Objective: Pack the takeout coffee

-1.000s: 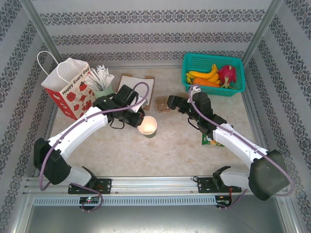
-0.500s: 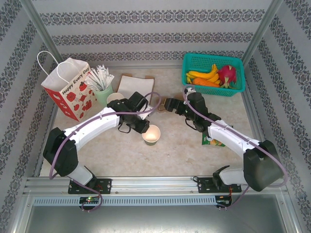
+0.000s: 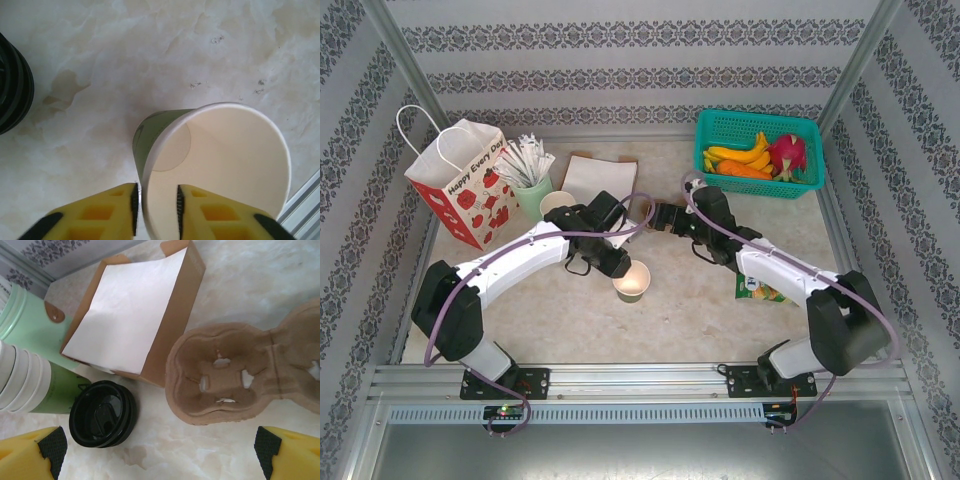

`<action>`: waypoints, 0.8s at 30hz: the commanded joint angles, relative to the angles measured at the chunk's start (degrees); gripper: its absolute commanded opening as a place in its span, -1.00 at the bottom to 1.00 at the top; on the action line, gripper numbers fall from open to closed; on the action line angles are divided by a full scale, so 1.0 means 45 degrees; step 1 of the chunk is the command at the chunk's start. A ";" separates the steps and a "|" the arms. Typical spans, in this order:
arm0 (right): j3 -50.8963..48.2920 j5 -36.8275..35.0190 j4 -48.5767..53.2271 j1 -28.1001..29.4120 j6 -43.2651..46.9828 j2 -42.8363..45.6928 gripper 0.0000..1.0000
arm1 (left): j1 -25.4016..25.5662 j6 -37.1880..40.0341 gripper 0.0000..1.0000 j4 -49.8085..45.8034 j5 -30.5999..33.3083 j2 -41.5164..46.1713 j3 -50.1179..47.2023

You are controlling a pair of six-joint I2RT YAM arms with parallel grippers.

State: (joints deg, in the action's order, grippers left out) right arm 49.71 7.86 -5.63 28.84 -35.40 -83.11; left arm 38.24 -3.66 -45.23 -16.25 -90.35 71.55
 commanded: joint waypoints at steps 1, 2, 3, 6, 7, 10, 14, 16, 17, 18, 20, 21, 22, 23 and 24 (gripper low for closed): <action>0.0635 0.0474 0.0184 0.0293 0.0386 -0.0516 0.96 | -0.0193 -0.0162 -0.21 0.0570 -0.0516 0.0679 -0.0276; 0.0749 0.0570 0.0177 0.0364 0.0388 -0.0706 0.96 | -0.0379 -0.0314 -0.14 0.0779 -0.0735 0.0919 -0.0376; 0.0867 0.0668 0.0203 0.0430 0.0358 -0.0862 0.96 | -0.0553 -0.0470 -0.08 0.0972 -0.0964 0.1166 -0.0485; 0.1285 0.0686 0.0138 0.0775 0.0195 -0.1531 0.85 | -0.1141 -0.1120 0.19 0.1957 -0.1344 0.2130 -0.1023; 0.1512 0.0553 0.0216 0.0952 0.0162 -0.1840 0.80 | -0.1322 -0.1426 0.31 0.2399 -0.1350 0.2544 -0.1286; 0.2450 0.0480 0.0783 0.1344 0.0150 -0.2960 0.63 | -0.1830 -0.2862 0.65 0.4142 -0.0835 0.3817 -0.2134; 0.4058 0.0149 0.2208 0.1726 0.0085 -0.4443 0.49 | -0.2125 -0.5354 0.99 0.5671 0.2395 0.5434 -0.3050; 0.5009 0.0306 0.3165 0.1809 0.0351 -0.5188 0.42 | -0.2134 -0.6345 0.99 0.5722 0.4102 0.6063 -0.3279; 0.5537 0.0452 0.3697 0.1862 0.0489 -0.5563 0.41 | -0.2169 -0.7096 0.99 0.5448 0.5273 0.6306 -0.3326; 0.5925 0.0559 0.4010 0.1913 0.0634 -0.5888 0.38 | -0.2178 -0.7673 0.99 0.5190 0.6122 0.6496 -0.3356; 0.6736 0.0599 0.4785 0.2031 0.0889 -0.6516 0.34 | -0.2231 -0.8980 0.99 0.4151 0.7794 0.6745 -0.3329; 0.7047 0.0617 0.4998 0.2076 0.0975 -0.6743 0.32 | -0.2299 -0.9518 0.99 0.3618 0.8355 0.6793 -0.3255; 0.7311 0.0655 0.5181 0.2124 0.1046 -0.6964 0.29 | -0.2359 -0.9954 0.99 0.3125 0.8762 0.6789 -0.3192; 0.7549 0.0639 0.5357 0.2155 0.1067 -0.7149 0.28 | -0.2443 -1.0200 0.99 0.2818 0.8933 0.6783 -0.3174; 0.7692 0.0605 0.5438 0.2186 0.1087 -0.7271 0.26 | -0.2496 -1.0287 0.99 0.2700 0.9046 0.6802 -0.3189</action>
State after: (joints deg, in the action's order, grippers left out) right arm 81.49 10.17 12.97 37.78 -32.34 -114.04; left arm 28.05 -41.21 -27.64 14.28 -60.05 57.23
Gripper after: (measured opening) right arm 0.637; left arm 0.993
